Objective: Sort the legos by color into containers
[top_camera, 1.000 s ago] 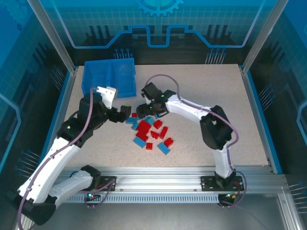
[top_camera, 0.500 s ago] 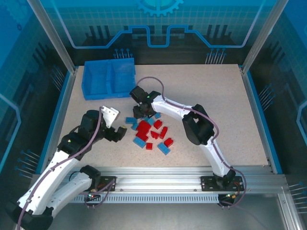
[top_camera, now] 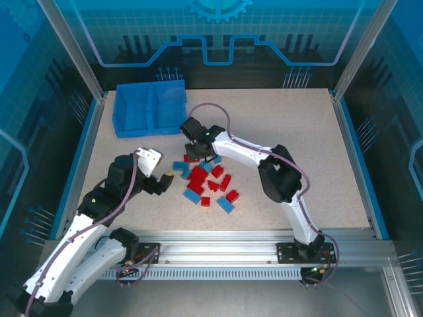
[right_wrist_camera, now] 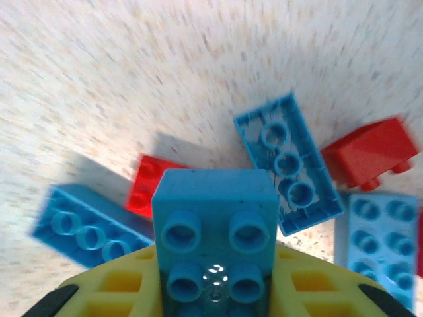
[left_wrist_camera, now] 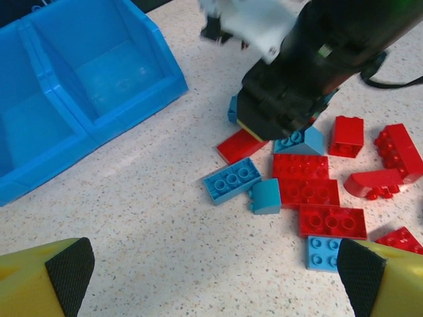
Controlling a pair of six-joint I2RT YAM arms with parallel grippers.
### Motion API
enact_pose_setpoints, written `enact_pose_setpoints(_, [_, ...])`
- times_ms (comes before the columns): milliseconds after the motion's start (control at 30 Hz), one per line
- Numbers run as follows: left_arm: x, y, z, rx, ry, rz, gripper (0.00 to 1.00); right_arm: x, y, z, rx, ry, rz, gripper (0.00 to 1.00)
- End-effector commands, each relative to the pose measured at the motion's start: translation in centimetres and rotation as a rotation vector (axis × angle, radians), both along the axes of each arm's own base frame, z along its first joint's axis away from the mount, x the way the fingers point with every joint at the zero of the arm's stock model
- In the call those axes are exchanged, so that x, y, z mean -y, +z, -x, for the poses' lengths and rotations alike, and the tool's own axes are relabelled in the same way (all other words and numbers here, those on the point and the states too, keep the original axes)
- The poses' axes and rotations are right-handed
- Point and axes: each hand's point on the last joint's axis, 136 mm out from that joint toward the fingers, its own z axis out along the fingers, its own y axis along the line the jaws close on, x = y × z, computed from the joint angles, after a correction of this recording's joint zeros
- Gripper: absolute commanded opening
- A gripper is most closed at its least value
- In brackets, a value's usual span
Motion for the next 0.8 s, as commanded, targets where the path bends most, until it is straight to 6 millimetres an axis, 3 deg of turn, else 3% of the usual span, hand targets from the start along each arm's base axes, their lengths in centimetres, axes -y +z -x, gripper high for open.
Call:
enact_pose_setpoints(0, [-1.9,2.4,-0.8,0.090,0.117,0.068,0.99,-2.5,8.9,-1.6,0.211,0.040,-0.161,0.29])
enact_pose_setpoints(167, [-4.7,4.4,-0.8,0.165,0.253,0.186,0.99,-4.7,12.1,-5.5,0.334,0.057,-0.194,0.29])
enact_pose_setpoints(267, [-5.6,4.6,-0.6,0.188,0.285,0.191,0.99,-6.3,12.4,-8.3,0.396,0.062,-0.204,0.28])
enact_pose_setpoints(567, [-5.4,4.5,-0.2,0.185,0.268,0.194,0.99,-10.2,9.1,-14.7,0.610,0.142,-0.164,0.29])
enact_pose_setpoints(700, [-5.2,4.4,-0.1,0.181,0.258,0.198,0.99,-10.5,8.2,-15.9,0.655,0.154,-0.170,0.30])
enact_pose_setpoints(767, [-5.2,4.4,-0.1,0.181,0.259,0.198,0.99,-10.5,8.2,-16.2,0.660,0.147,-0.176,0.38])
